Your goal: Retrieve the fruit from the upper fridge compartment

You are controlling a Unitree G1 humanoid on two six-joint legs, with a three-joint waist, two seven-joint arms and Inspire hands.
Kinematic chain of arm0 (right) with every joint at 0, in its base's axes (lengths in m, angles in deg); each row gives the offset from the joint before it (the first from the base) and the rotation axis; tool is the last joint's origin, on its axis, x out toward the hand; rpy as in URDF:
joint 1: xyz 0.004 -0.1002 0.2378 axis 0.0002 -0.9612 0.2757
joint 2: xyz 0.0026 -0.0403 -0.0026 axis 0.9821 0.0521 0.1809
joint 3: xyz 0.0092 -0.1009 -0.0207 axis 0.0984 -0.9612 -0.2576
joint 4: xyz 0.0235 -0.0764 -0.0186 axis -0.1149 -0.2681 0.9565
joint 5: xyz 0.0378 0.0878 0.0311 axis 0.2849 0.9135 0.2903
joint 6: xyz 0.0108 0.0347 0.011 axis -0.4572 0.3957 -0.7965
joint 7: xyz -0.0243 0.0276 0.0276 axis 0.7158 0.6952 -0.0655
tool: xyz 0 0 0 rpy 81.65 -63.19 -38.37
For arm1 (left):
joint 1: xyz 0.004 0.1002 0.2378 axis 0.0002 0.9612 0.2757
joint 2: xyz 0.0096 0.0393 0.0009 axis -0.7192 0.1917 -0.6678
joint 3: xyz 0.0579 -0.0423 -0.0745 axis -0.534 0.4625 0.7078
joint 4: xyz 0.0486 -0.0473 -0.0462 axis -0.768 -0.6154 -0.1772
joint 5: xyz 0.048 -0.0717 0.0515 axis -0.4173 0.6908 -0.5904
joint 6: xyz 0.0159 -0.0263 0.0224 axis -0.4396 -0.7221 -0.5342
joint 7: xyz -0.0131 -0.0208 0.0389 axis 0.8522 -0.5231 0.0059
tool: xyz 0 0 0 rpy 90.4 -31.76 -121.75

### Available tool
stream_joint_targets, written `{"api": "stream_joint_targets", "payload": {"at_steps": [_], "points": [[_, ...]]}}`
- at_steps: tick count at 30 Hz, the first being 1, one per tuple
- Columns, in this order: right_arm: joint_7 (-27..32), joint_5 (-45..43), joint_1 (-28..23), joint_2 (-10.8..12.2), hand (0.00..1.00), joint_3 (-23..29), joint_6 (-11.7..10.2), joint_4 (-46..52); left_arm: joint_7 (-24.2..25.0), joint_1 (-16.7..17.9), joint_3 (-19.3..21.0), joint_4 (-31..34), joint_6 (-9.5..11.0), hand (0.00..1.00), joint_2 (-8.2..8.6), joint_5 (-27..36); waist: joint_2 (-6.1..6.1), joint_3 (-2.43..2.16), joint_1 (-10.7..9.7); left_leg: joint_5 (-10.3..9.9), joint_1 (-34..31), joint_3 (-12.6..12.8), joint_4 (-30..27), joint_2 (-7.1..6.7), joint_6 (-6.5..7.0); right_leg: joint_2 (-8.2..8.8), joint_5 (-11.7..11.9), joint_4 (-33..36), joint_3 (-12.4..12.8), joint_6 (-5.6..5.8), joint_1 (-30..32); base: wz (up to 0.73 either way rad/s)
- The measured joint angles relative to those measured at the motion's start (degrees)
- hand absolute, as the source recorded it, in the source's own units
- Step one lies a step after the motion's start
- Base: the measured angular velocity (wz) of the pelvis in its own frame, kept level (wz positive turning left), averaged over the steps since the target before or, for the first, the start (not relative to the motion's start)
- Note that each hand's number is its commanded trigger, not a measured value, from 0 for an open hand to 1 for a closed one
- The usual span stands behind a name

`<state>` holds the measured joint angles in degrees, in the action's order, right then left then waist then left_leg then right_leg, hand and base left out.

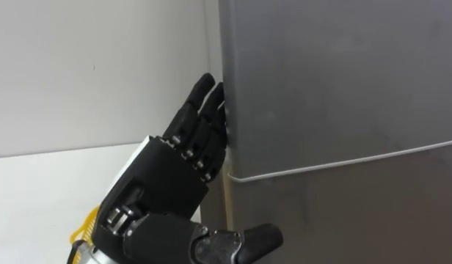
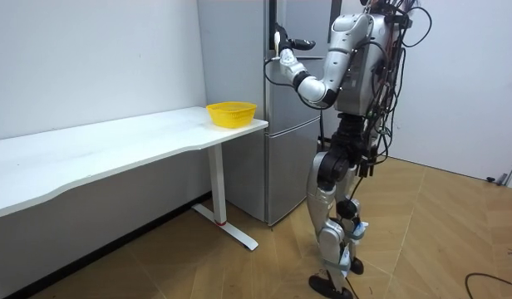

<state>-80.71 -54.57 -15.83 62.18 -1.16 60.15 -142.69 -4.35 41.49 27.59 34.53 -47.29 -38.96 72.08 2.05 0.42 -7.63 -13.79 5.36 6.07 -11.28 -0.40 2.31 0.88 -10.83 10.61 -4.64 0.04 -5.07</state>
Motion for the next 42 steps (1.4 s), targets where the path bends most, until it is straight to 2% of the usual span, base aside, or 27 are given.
{"api": "stream_joint_targets", "payload": {"at_steps": [3, 4, 5, 6, 7, 15, 16, 17, 20, 23, 29, 32, 33, 34, 37, 42], "points": [[-0.4, -1.4, 0.0, 0.0, 0.00, 0.0, 0.0, 0.0, 0.1, -0.1, -0.2, 0.0, 0.2, 0.00, -0.01, 0.0, -0.03, 0.00, 0.0, 0.0, -0.1, 0.0, 0.0, 0.00, 0.01, 0.02, 0.0, 0.0, 0.1, 0.01, 0.1, 0.01], [-0.4, -1.6, 0.0, 0.0, 0.00, 0.0, 0.0, 0.0, 0.1, -0.1, -0.4, 0.0, 0.4, 0.11, -0.01, 0.0, -0.06, 0.00, 0.0, 0.0, -0.1, 0.0, 0.0, -0.01, 0.01, 0.03, 0.0, 0.0, 0.1, 0.01, 0.1, 0.03], [-0.4, -1.6, 0.0, 0.0, 0.00, 0.0, 0.0, 0.0, 0.1, -0.1, -0.5, 0.0, 0.5, 0.65, -0.02, 0.0, -0.08, 0.00, 0.0, 0.0, -0.1, 0.0, 0.0, -0.01, 0.01, 0.03, 0.0, 0.0, 0.2, 0.01, 0.1, 0.03], [-0.4, -1.6, 0.1, 0.0, 0.00, 0.0, 0.0, 0.0, 0.1, -0.2, -0.9, 0.0, 0.8, 0.75, -0.02, 0.0, -0.10, 0.00, 0.0, 0.0, 0.0, 0.0, -0.1, -0.04, 0.02, 0.02, 0.0, 0.0, 0.6, 0.01, 0.1, 0.03], [-0.4, -1.6, 0.1, 0.0, 0.00, 0.0, 0.0, 0.0, 0.1, -0.2, -1.0, 0.0, 0.9, 1.00, -0.02, 0.0, -0.13, 0.02, 0.0, 0.0, 0.0, 0.0, -0.1, -0.07, 0.03, -0.02, 0.0, 0.0, 1.7, 0.02, 0.2, 0.03], [-0.6, -1.7, 0.5, 0.0, 0.00, 0.1, 0.0, 0.0, -0.8, -0.2, -1.3, -1.1, 1.9, 1.00, -0.44, 0.0, -0.35, 0.03, 0.0, 0.1, 0.0, 0.1, -0.2, -0.35, 0.11, -0.01, 0.1, 0.0, 5.0, 0.13, 0.1, 0.09], [-0.6, -1.7, 0.7, 0.0, 0.00, 0.1, 0.0, 0.1, -0.7, -0.3, -1.6, -1.1, 2.0, 0.87, -0.50, 0.0, -0.34, 0.03, 0.0, 0.1, 0.0, 0.1, -0.2, -0.38, 0.11, -0.02, 0.1, 0.0, 5.6, 0.16, 0.0, 0.05], [-0.7, -1.7, 0.9, 0.0, 0.00, 0.1, 0.0, 0.1, -0.7, -0.4, -1.8, -1.0, 2.0, 0.00, -0.50, 0.0, -0.34, 0.03, -0.1, 0.1, 0.0, 0.1, -0.2, -0.39, 0.11, -0.02, 0.1, 0.0, 5.8, 0.17, 0.0, 0.00], [-0.8, -1.7, 1.1, 0.0, 0.00, 0.1, 0.0, 0.3, -0.3, -1.6, -3.1, -1.1, 2.0, 0.00, -0.49, 1.1, -0.21, 0.06, -0.2, 0.0, 0.0, 0.5, -0.2, -0.37, 0.14, -0.03, 0.1, 0.0, 5.9, 0.19, 0.0, -0.02], [-0.8, -1.6, 1.0, 0.0, 0.00, 0.5, 0.0, 1.3, 2.4, -1.7, -4.9, -1.0, 2.0, 0.00, -0.42, 3.3, 0.06, 0.03, -0.8, 0.0, -0.1, 1.8, -0.3, -0.22, 0.15, 0.00, 0.1, 0.0, 6.0, 0.20, -0.1, -0.07], [-0.8, -1.5, 0.9, 0.0, 0.00, 0.6, 0.0, 1.5, 10.4, -3.6, -10.0, -0.9, 1.8, 0.00, -0.58, 6.5, 0.74, -0.13, -2.3, 0.0, 0.2, 3.2, -0.3, -0.03, 0.16, -0.04, 0.1, 0.0, 6.5, 0.30, 0.0, -0.12], [-0.8, -1.3, 1.0, 0.0, 0.00, 0.6, 0.0, 1.5, 13.7, -5.0, -12.5, -0.4, 1.1, 0.00, -1.15, 6.5, 0.95, -0.04, -3.5, -0.1, 0.3, 3.5, -0.1, 0.22, 0.42, -0.35, 0.1, 0.1, 6.9, 0.34, 0.1, -0.08], [-0.8, -1.3, 1.0, -0.1, 0.00, 0.6, 0.0, 1.4, 15.0, -5.1, -13.4, -0.4, 0.6, 0.00, -1.21, 6.5, 1.30, -0.19, -3.6, -0.2, 0.4, 3.7, 0.0, 0.38, 0.41, -0.52, 0.1, 0.2, 7.1, 0.34, 0.1, -0.12], [-0.8, -1.3, 1.0, -0.2, 0.00, 0.6, 0.0, 1.4, 16.3, -5.4, -13.8, -0.4, 0.1, 0.00, -1.19, 6.5, 1.70, -0.27, -4.0, -0.2, 0.5, 4.2, 0.0, 0.55, 0.39, -0.67, 0.2, 0.2, 7.3, 0.31, 0.2, -0.12], [-0.8, -0.9, 1.0, -0.3, 0.00, 0.6, -0.1, 1.4, 18.6, -6.7, -14.4, -0.5, -1.3, 0.00, -1.23, 6.6, 2.22, -0.06, -4.7, -0.1, 1.4, 4.8, 0.2, 0.85, 0.20, -1.04, 0.1, 0.2, 8.0, 0.11, 0.3, -0.13], [-0.8, 0.9, 0.4, -1.2, 0.00, 0.5, -0.1, 1.3, 20.8, -6.8, -14.6, -0.5, -1.9, 0.00, -1.32, 6.6, 2.02, 0.01, -4.7, 0.1, 1.3, 5.3, 0.4, 0.97, 0.00, -1.21, 0.1, 0.4, 8.4, -0.02, 1.1, -0.06]]}}
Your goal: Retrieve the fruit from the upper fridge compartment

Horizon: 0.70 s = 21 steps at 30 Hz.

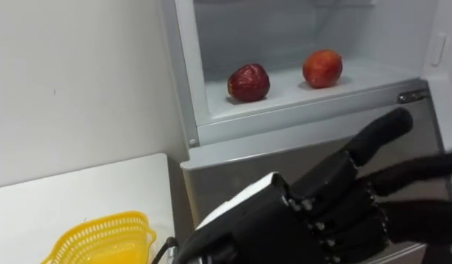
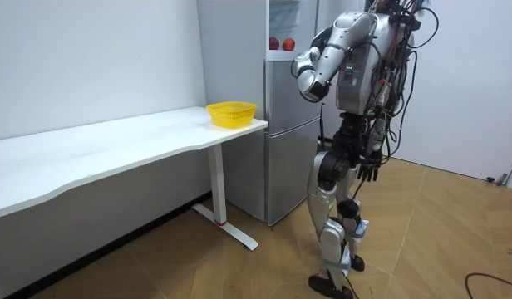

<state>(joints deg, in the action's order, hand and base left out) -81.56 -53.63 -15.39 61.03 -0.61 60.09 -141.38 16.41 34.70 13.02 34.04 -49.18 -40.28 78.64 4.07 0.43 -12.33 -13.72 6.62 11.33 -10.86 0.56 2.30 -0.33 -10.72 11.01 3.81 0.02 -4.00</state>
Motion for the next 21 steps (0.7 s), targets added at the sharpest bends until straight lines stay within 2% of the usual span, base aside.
{"api": "stream_joint_targets", "payload": {"at_steps": [3, 8, 13, 21], "points": [[0.1, 0.0, 0.1, -0.1, 0.00, 0.0, -0.2, 0.0, 1.3, 0.0, 0.0, 0.0, -0.3, 0.00, -0.49, -0.1, -0.78, 0.14, -0.1, 0.0, 0.1, 0.9, -0.2, 0.03, 0.00, -0.02, 0.0, 0.6, 0.7, 0.00, 0.1, -0.12], [0.0, 0.5, 0.0, -0.1, 0.00, 0.0, -0.6, 0.0, 2.2, 0.0, 0.0, 0.0, -0.3, 0.00, -1.26, -0.1, -2.03, 0.03, -0.2, 0.0, 0.0, 1.2, -0.3, -0.11, 0.01, 0.12, 0.0, 0.3, 1.0, 0.05, 0.0, -0.02], [0.1, 0.5, 0.0, -0.1, 0.00, 0.0, -0.8, 0.0, 2.2, 0.0, -0.3, 0.0, -0.3, 0.00, -1.25, -0.1, -1.69, -0.23, -0.2, 0.0, 0.1, 1.2, -0.3, -0.07, 0.01, 0.10, 0.0, -0.1, 1.0, 0.06, -0.2, 0.00], [0.1, 2.4, 0.0, -0.1, 0.00, 0.0, -1.4, 0.0, 2.2, 0.0, -0.6, 0.0, -0.3, 0.00, -1.75, -0.1, -1.51, -0.21, -0.7, 0.0, 0.1, 1.2, -0.3, -0.03, 0.01, 0.07, 0.0, -0.3, 0.9, 0.05, -0.3, 0.00]]}}
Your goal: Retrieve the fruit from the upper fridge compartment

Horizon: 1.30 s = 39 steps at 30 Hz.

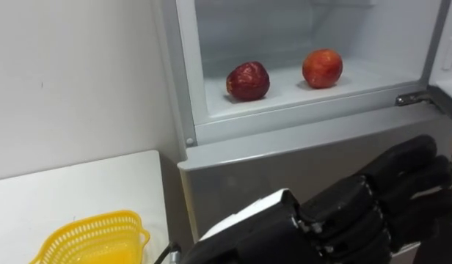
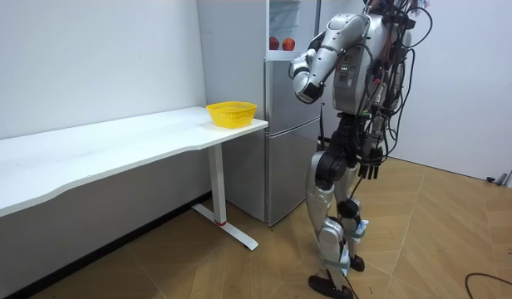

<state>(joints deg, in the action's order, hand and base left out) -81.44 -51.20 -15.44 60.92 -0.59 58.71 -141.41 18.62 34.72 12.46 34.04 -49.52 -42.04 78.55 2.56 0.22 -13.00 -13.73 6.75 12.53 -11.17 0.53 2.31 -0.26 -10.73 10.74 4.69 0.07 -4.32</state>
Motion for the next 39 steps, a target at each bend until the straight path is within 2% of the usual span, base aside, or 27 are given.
{"api": "stream_joint_targets", "payload": {"at_steps": [10, 13, 18, 23, 28, 35, 39], "points": [[-0.1, 0.1, -1.0, 0.0, 0.00, 0.0, 0.2, 0.3, 0.0, 0.0, 0.0, 0.0, -0.4, 0.00, -0.35, 0.0, 1.27, -0.06, -0.1, 0.0, 0.0, 0.3, 0.3, 0.03, 0.00, -0.04, 0.0, 0.1, 0.1, 0.00, 0.3, -0.01], [-0.2, 0.1, -1.2, 0.0, 0.00, 0.0, 0.2, 0.3, 0.0, 0.0, 0.0, 0.0, -0.4, 0.00, -0.07, 0.0, 1.29, -0.07, -0.3, 0.0, 0.0, 0.6, 0.3, 0.05, 0.00, -0.07, 0.0, 0.0, 0.4, 0.00, 0.5, -0.06], [-0.7, 0.5, -1.2, 0.1, 0.00, -0.1, 0.1, 0.4, -0.4, 0.0, -0.2, 0.0, -0.3, 0.00, 1.77, 0.0, 1.28, -0.07, -0.9, 0.0, -0.1, 1.9, 0.3, 0.14, -0.01, -0.17, 0.0, 0.1, 1.3, 0.02, 1.1, -0.11], [-0.7, 0.8, -1.3, 0.1, 0.00, -0.1, 0.1, 0.4, -0.8, -0.1, -1.8, 0.0, -0.3, 0.00, 1.94, 0.0, 1.27, -0.06, -2.1, 0.0, -0.1, 2.9, 0.3, 0.28, -0.02, -0.28, 0.0, 0.1, 1.8, 0.02, 1.4, -0.06], [-0.6, 0.8, -1.1, 0.1, 0.00, -0.2, -0.5, 0.2, -1.1, -4.8, -6.7, -1.4, -0.2, 0.00, 2.09, -0.8, 1.38, 0.00, -3.0, -0.4, -0.1, 3.2, 0.3, 0.66, -0.27, -0.77, 0.1, 0.1, 2.2, -0.07, 1.4, -0.01], [-0.6, 2.8, -0.6, 0.1, 0.00, -0.3, -0.3, 0.3, -1.6, -8.3, -8.2, -2.5, -0.3, 0.00, 2.99, -0.7, 1.34, 0.04, -5.6, -0.4, 0.4, 4.7, 0.2, 0.83, -0.29, -1.09, 0.2, 0.0, 3.3, -0.30, 1.4, -0.11], [-0.6, 5.5, -0.6, 0.0, 0.00, -0.3, -0.4, 0.3, -2.2, -9.8, -9.7, -3.3, -0.3, 0.00, 3.76, -0.7, 1.31, 0.06, -6.4, -0.4, 1.0, 6.2, 0.3, 0.88, -0.29, -1.24, 0.2, 0.0, 4.8, -0.29, 1.4, -0.21]]}}
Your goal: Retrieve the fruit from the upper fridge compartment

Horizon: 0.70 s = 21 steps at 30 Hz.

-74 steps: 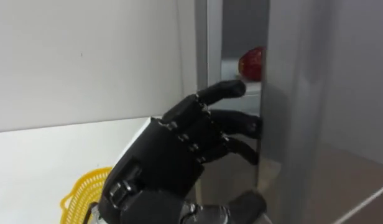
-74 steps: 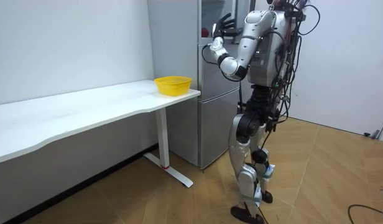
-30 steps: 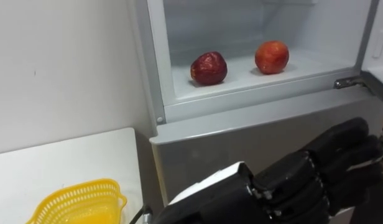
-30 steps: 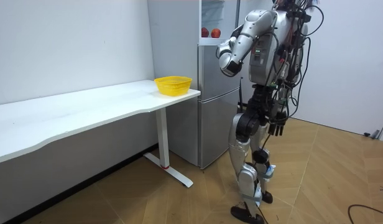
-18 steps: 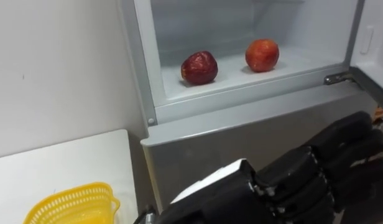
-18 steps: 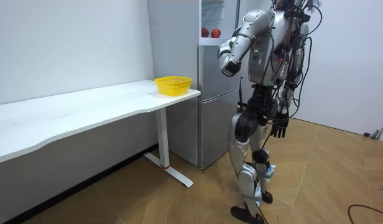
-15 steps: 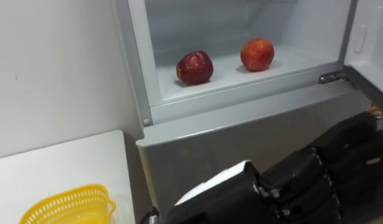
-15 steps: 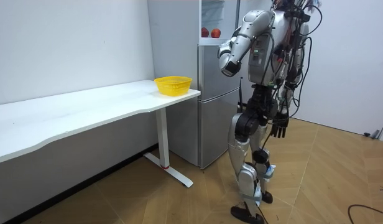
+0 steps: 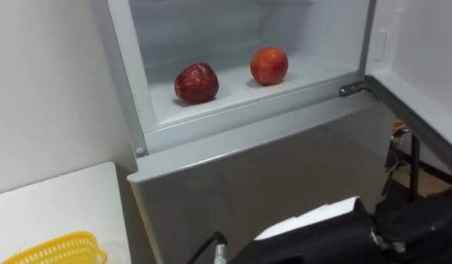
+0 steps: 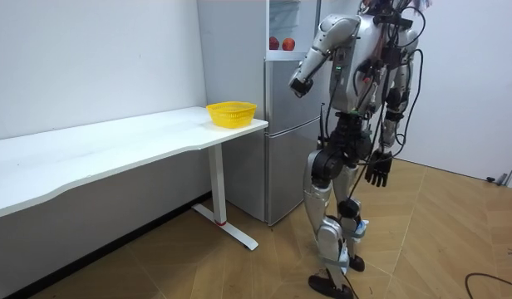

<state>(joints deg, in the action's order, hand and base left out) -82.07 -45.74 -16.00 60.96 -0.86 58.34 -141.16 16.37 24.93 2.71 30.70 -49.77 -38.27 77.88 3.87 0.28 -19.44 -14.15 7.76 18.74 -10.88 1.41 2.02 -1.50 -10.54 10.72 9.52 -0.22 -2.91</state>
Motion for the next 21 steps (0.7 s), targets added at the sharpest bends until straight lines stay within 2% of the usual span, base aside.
{"api": "stream_joint_targets", "payload": {"at_steps": [1, 6, 7, 9, 12, 13, 15, 20, 21], "points": [[0.0, 1.3, 0.0, 0.0, 0.00, 0.0, 0.0, 0.0, -0.6, -0.5, -0.3, -0.2, 0.0, 0.00, 0.00, 0.0, -0.07, 0.05, -0.7, 0.0, 0.0, 0.1, 0.1, -0.04, 0.00, 0.01, 0.0, 0.0, 0.1, 0.01, 0.0, 0.00], [0.0, 1.4, 0.0, -0.2, 0.00, 0.3, -0.1, 0.0, -1.2, -4.1, -1.8, -3.0, 0.0, 0.00, 0.98, 0.0, -0.11, 0.11, -1.2, 0.0, 0.1, 1.3, 0.0, 0.06, -0.03, -0.20, 0.1, -0.1, 1.5, 0.15, 0.3, -0.14], [0.0, 1.4, -0.2, -0.3, 0.00, 0.3, -0.1, -0.1, -1.5, -4.3, -2.0, -3.2, 0.0, 0.00, 1.20, 0.0, 0.15, 0.08, -2.1, -0.1, 0.0, 1.4, 0.0, 0.05, -0.12, -0.22, 0.1, -0.1, 1.5, 0.15, 0.4, -0.05], [0.0, 1.6, -0.1, -0.7, 0.00, 0.2, -0.1, 0.0, -2.2, -4.3, -2.1, -3.2, 0.0, 0.00, 1.41, 0.0, 0.89, 0.14, -2.3, -0.3, -0.1, 2.4, 0.1, 0.14, -0.44, -0.52, 0.1, 0.1, 2.4, 0.12, 1.0, -0.19], [0.7, 2.3, -1.1, -1.3, 0.00, 0.3, -0.1, 0.0, -4.0, -4.5, -2.0, -3.4, 0.0, 0.00, 2.07, 0.1, 1.75, -0.11, -3.4, -0.3, 0.1, 2.6, -0.1, 0.29, -0.44, -0.58, 0.2, 0.2, 2.9, 0.07, 0.8, -0.13], [1.2, 3.0, -1.4, -1.3, 0.00, 0.3, 0.0, 0.1, -4.9, -4.7, -2.0, -3.5, 0.0, 0.00, 2.26, 0.1, 1.96, -0.02, -3.6, -0.3, 0.1, 2.7, 0.0, 0.38, -0.44, -0.63, 0.2, 0.2, 3.1, 0.03, 0.9, -0.10], [1.2, 3.4, -1.7, -1.3, 0.00, 0.3, 0.0, 0.2, -6.5, -5.5, -1.9, -4.1, 0.0, 0.00, 2.25, 0.1, 2.07, 0.20, -3.6, -0.3, 0.5, 3.5, 0.1, 0.51, -0.45, -0.91, 0.2, 0.6, 4.0, 0.01, 1.0, -0.23], [1.2, 3.3, -1.8, -1.4, 0.00, 1.0, 0.2, 0.4, -9.6, -6.9, -0.4, -4.6, -0.1, 0.00, 2.14, -1.5, 2.01, 0.25, -3.6, -0.3, 1.2, 4.1, 0.2, 0.53, -0.45, -1.27, 0.1, 1.0, 5.1, -0.04, 1.0, -0.15], [1.1, 3.3, -1.7, -1.4, 0.00, 1.3, 0.5, 0.6, -9.7, -7.6, 0.1, -4.8, -0.1, 0.00, 1.69, -1.6, 1.96, 0.29, -3.5, -0.3, 1.2, 4.1, 0.2, 0.56, -0.45, -1.31, 0.1, 0.9, 5.2, -0.05, 1.1, 0.00]]}}
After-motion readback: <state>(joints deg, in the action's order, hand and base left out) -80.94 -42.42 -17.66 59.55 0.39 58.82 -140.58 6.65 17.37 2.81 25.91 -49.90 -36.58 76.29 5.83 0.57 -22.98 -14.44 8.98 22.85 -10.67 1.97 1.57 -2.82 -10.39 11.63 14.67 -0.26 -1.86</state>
